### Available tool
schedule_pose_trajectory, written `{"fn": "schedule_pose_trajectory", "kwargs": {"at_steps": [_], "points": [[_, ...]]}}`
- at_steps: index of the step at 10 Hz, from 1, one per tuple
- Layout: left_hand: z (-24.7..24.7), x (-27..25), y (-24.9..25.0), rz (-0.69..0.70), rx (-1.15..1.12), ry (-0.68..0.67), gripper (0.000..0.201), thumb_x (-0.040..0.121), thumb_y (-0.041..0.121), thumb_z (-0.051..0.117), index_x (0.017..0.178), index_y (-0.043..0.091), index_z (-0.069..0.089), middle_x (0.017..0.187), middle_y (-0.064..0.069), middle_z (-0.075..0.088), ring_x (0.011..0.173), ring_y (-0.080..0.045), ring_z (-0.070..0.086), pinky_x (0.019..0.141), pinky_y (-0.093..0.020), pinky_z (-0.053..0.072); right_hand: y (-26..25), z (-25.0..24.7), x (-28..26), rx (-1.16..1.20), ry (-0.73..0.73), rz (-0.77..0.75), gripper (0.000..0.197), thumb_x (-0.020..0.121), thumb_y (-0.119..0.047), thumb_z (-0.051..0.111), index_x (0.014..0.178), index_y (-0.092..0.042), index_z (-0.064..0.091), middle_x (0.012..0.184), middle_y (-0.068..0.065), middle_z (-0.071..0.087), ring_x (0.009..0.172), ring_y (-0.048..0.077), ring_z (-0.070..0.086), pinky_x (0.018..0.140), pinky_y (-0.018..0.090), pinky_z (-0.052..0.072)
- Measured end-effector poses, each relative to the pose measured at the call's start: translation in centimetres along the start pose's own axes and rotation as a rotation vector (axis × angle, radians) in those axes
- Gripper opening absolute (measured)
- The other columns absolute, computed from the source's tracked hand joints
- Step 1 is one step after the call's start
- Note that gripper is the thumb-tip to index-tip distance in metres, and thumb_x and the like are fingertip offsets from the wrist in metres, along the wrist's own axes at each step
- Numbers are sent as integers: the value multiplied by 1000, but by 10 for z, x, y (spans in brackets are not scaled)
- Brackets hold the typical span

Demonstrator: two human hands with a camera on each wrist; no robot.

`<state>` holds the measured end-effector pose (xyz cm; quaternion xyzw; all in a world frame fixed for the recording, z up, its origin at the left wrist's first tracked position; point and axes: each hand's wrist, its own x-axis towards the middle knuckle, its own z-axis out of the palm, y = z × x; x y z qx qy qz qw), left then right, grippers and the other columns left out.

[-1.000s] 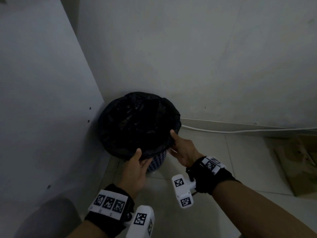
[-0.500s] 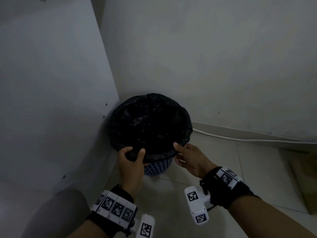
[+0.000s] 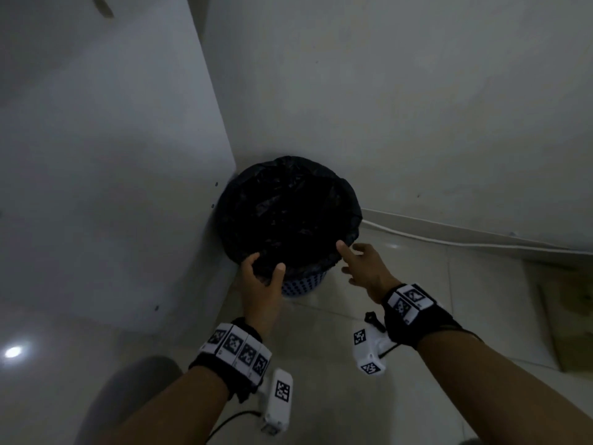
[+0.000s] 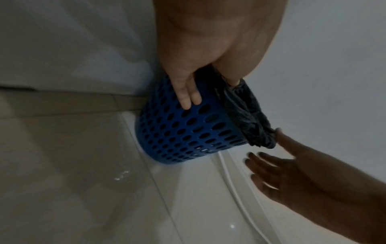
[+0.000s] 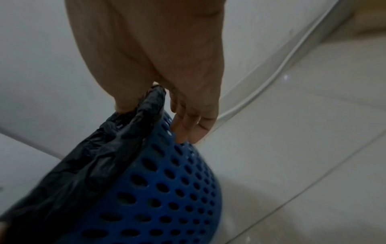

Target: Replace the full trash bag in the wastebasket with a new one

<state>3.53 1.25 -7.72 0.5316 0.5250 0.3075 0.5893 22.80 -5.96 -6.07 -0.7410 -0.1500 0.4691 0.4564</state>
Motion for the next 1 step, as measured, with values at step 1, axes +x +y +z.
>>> {"fn": "schedule_pose_trajectory", "kwargs": {"at_steps": [1], "points": [[-21, -10, 14, -74, 286, -112, 64, 89, 26, 66, 141, 10, 32, 135, -11, 49, 119, -26, 53, 95, -39, 48, -20, -25, -26, -358, 67, -15, 73, 90, -55, 53, 144, -10, 34, 135, 15, 54, 111, 29, 58, 90, 36, 47]]}}
